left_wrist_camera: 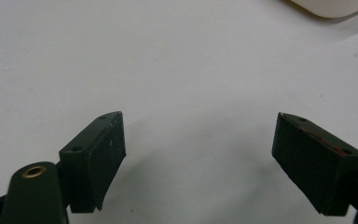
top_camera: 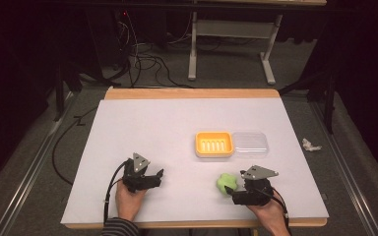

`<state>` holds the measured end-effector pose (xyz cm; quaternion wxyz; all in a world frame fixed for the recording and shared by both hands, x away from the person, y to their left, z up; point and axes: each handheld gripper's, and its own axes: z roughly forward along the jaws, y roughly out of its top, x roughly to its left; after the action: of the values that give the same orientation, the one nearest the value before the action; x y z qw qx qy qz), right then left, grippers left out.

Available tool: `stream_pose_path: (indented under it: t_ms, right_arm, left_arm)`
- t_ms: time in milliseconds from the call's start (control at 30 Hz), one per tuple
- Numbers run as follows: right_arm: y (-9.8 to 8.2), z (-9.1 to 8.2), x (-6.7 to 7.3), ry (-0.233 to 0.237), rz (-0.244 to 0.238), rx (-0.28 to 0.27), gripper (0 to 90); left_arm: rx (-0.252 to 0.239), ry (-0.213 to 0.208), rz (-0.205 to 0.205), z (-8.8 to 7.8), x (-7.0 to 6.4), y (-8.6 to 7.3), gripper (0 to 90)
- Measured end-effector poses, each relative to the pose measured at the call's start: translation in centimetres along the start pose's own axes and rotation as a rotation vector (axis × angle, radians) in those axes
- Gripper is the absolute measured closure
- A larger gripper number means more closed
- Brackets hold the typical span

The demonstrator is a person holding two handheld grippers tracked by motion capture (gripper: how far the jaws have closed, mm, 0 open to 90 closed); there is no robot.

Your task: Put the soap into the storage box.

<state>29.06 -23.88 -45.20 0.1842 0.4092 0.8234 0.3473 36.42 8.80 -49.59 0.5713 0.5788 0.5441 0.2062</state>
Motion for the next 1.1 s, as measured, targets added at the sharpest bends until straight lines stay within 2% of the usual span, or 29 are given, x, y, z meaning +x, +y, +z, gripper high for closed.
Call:
stream_pose_path:
  t_ms: [67, 267, 500, 533, 567, 667, 833, 967, 1067, 1100]
  right_arm:
    - [0.1, 0.2, 0.2, 0.005, 0.002, -0.001, 20.8]
    - [0.3, 1.0, 1.0, 0.009, -0.013, 0.046, 20.0]
    - [0.5, 1.9, 1.8, -0.022, -0.018, 0.084, 20.0]
    - [0.6, 2.3, 1.9, -0.044, -0.027, 0.098, 21.8]
    - [0.6, 2.3, 1.9, -0.044, -0.027, 0.098, 21.8]
    - [0.7, 2.9, 2.2, -0.075, -0.01, 0.138, 24.9]
    - [0.9, 3.3, 2.3, -0.093, 0.005, 0.147, 25.5]
    - [0.8, 3.3, 2.1, -0.073, 0.007, 0.145, 25.9]
    - [0.9, 3.3, 2.0, -0.067, -0.002, 0.145, 26.2]
    - [0.9, 3.3, 2.0, -0.068, -0.022, 0.145, 26.3]
  left_arm:
    - [0.0, 0.001, 0.001, 0.0, 0.0, 0.0, 17.9]
    - [0.001, 0.002, 0.002, 0.0, 0.0, 0.0, 17.9]
    - [0.008, 0.007, 0.001, 0.0, 0.1, 0.0, 18.0]
    - [0.008, 0.007, 0.002, 0.0, 0.1, 0.0, 18.0]
    - [0.008, 0.008, 0.003, 0.0, 0.1, 0.0, 18.0]
    - [0.005, 0.007, 0.0, 0.0, 0.1, 0.0, 18.1]
    - [0.008, 0.01, 0.001, 0.1, 0.1, 0.0, 18.1]
    - [0.008, 0.011, 0.0, 0.1, 0.1, 0.0, 18.2]
    - [0.005, 0.012, -0.004, 0.1, 0.1, 0.0, 18.2]
    - [0.005, 0.012, -0.007, 0.1, 0.1, 0.0, 18.4]
